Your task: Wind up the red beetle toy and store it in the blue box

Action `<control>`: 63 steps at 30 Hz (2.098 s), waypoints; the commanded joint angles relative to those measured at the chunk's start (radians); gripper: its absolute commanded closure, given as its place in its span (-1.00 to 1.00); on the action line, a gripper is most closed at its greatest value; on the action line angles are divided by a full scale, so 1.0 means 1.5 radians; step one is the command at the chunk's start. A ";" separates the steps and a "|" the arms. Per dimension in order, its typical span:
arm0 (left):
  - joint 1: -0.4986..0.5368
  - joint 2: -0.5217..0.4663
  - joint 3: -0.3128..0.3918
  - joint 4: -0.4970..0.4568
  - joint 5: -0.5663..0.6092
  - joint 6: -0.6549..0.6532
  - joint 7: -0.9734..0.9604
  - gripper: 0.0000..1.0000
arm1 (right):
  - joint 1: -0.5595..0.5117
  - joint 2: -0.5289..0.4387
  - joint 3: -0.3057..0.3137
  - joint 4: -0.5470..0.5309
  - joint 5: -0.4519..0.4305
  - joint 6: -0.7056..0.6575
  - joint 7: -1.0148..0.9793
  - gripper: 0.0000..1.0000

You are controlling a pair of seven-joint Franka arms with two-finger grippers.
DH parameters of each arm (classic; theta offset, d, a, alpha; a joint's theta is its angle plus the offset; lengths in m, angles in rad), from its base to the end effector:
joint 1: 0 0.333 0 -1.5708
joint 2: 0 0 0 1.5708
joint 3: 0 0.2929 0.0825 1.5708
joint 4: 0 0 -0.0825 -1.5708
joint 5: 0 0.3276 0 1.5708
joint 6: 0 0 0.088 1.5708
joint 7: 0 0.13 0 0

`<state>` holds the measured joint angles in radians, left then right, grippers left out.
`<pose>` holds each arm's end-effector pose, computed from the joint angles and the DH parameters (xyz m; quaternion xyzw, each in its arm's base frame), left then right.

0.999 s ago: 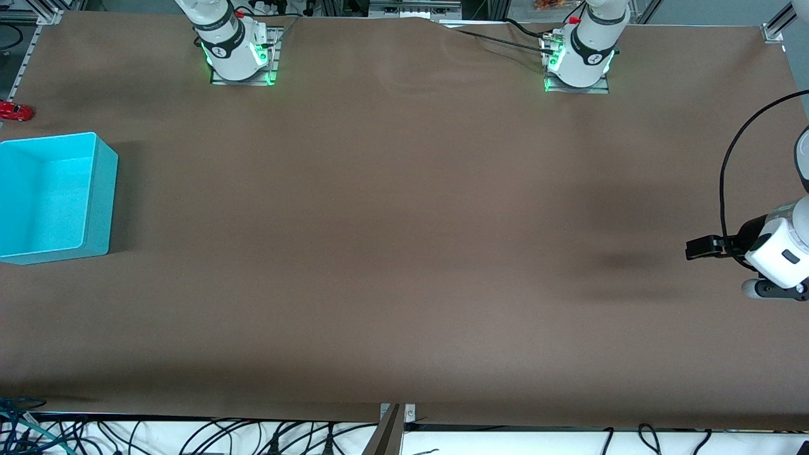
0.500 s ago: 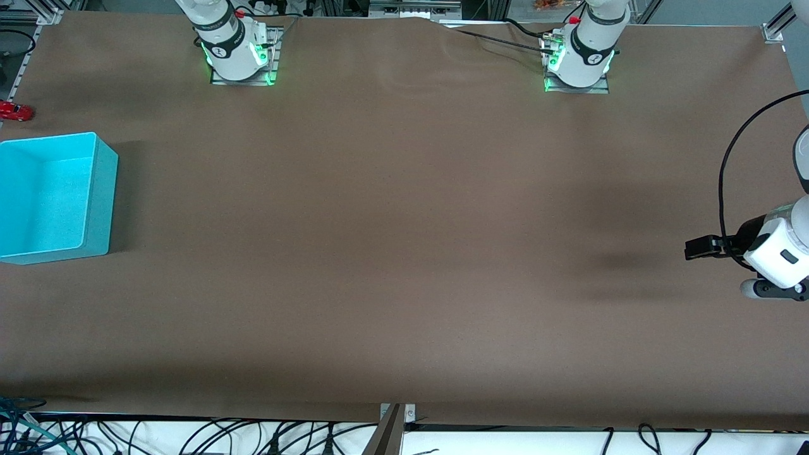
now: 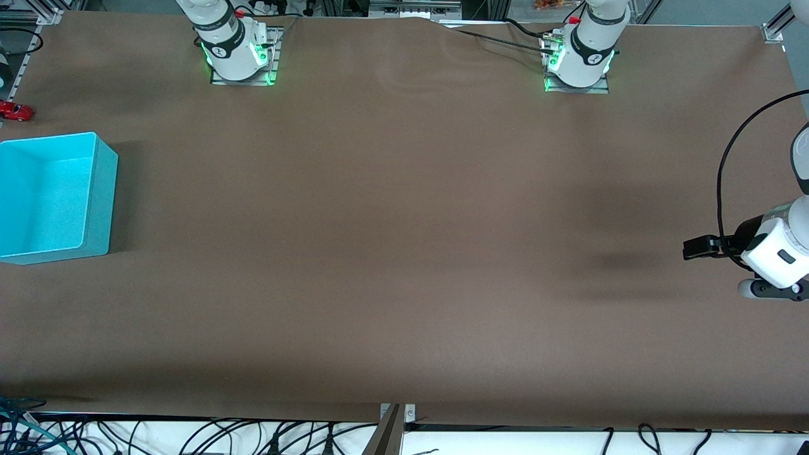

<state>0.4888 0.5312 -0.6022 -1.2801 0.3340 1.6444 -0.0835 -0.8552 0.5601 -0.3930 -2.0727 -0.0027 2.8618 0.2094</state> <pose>0.6188 0.0464 0.4425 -0.9990 0.0067 0.0380 0.0230 0.1888 -0.5460 0.2076 0.7629 -0.6249 0.0672 0.1516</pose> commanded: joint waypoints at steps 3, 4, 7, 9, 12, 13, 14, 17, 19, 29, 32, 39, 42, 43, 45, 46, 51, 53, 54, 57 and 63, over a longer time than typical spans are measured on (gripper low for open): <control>-0.005 0.003 0.001 0.010 0.018 -0.011 0.013 -1.00 | -0.026 0.033 0.019 0.025 0.012 0.025 -0.015 -1.00; -0.004 0.002 0.001 0.010 0.018 -0.011 0.013 -1.00 | -0.027 0.033 0.019 0.025 0.012 0.025 -0.015 -1.00; -0.005 0.003 0.001 0.010 0.018 -0.011 0.013 -1.00 | -0.030 0.039 0.020 0.026 0.012 0.031 -0.015 -1.00; -0.005 0.003 0.001 0.010 0.018 -0.011 0.013 -1.00 | -0.031 0.041 0.025 0.027 0.012 0.035 -0.015 -1.00; -0.005 0.003 0.001 0.010 0.018 -0.011 0.013 -1.00 | -0.032 0.044 0.027 0.027 0.012 0.038 -0.015 -1.00; -0.005 0.003 0.001 0.010 0.018 -0.011 0.013 -1.00 | -0.032 0.044 0.028 0.027 0.012 0.039 -0.014 -1.00; -0.005 0.003 0.001 0.010 0.018 -0.011 0.013 -1.00 | -0.032 0.045 0.028 0.027 0.013 0.039 -0.013 -1.00; -0.005 0.003 0.001 0.010 0.018 -0.011 0.013 -1.00 | -0.032 0.045 0.028 0.027 0.013 0.039 -0.010 -0.84; -0.005 0.003 0.001 0.010 0.018 -0.011 0.013 -1.00 | -0.032 0.048 0.028 0.027 0.014 0.041 -0.010 -0.61; -0.005 0.003 0.001 0.010 0.018 -0.011 0.013 -1.00 | -0.032 0.057 0.031 0.024 0.049 0.070 -0.008 0.98; -0.005 0.003 0.002 0.010 0.018 -0.011 0.013 -1.00 | -0.032 0.064 0.038 0.018 0.054 0.105 -0.007 1.00; -0.005 0.003 0.002 0.010 0.018 -0.011 0.013 -1.00 | -0.032 0.064 0.038 0.019 0.053 0.104 -0.009 1.00; -0.005 0.003 0.002 0.010 0.018 -0.011 0.013 -1.00 | -0.031 0.061 0.039 0.020 0.053 0.104 -0.012 1.00; -0.005 0.003 0.002 0.010 0.018 -0.011 0.012 -1.00 | -0.031 0.059 0.039 0.020 0.053 0.103 -0.013 1.00; -0.005 0.003 0.002 0.010 0.018 -0.011 0.012 -1.00 | -0.031 0.051 0.041 0.021 0.053 0.103 -0.015 1.00; -0.005 0.003 0.002 0.010 0.018 -0.011 0.012 -1.00 | -0.031 0.048 0.041 0.021 0.053 0.101 -0.015 1.00; -0.004 0.003 0.003 0.010 0.018 -0.011 0.013 -1.00 | -0.030 0.030 0.041 0.020 0.053 0.088 -0.017 1.00; -0.004 0.003 0.003 0.010 0.018 -0.011 0.013 -1.00 | -0.030 0.019 0.041 0.019 0.053 0.084 -0.017 1.00; -0.004 0.003 0.003 0.010 0.018 -0.011 0.013 -1.00 | -0.030 0.013 0.041 0.019 0.053 0.078 -0.017 1.00; -0.004 0.003 0.003 0.010 0.018 -0.011 0.013 -1.00 | -0.030 -0.012 0.041 0.022 0.052 0.051 -0.019 1.00; -0.004 0.003 0.003 0.010 0.018 -0.011 0.013 -1.00 | -0.030 -0.050 0.043 0.026 0.051 0.026 -0.021 1.00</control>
<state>0.4889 0.5322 -0.6000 -1.2801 0.3340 1.6443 -0.0835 -0.8860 0.5551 -0.3450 -2.0317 0.0547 2.9528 0.2092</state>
